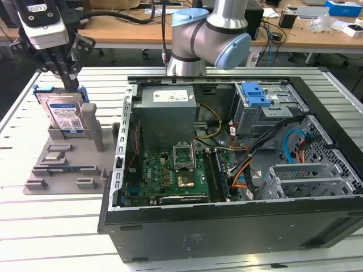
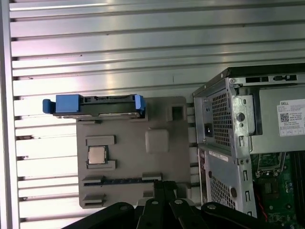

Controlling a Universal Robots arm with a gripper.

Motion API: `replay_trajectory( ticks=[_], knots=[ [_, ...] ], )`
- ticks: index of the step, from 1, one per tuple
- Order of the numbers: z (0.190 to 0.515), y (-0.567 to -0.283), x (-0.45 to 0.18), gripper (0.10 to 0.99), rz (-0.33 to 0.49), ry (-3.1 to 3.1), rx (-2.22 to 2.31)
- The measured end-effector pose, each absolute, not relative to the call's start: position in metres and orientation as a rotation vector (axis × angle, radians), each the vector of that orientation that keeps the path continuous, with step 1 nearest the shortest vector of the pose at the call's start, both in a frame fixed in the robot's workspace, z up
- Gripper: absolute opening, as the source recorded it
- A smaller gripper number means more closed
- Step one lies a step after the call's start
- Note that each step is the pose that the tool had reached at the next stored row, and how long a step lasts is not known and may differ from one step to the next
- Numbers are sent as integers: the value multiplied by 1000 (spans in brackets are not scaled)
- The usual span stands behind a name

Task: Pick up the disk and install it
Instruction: 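Reach for the disk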

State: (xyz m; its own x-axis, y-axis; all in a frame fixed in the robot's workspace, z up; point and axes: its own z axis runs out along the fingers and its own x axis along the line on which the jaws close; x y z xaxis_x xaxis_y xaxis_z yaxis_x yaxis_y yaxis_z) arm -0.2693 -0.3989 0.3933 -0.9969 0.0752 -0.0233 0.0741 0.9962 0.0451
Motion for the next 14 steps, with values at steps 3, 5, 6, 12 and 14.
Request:
replay_trajectory(
  ticks=[3, 5, 6, 12, 14],
  knots=[
    [393, -399, -277, 106, 69, 3114, 117],
    [393, -399, -282, 106, 69, 3114, 117],
    [393, -399, -283, 106, 69, 3114, 117],
    [393, -399, -296, 106, 69, 3114, 117],
    [393, -399, -302, 106, 69, 3114, 117]
  ],
)
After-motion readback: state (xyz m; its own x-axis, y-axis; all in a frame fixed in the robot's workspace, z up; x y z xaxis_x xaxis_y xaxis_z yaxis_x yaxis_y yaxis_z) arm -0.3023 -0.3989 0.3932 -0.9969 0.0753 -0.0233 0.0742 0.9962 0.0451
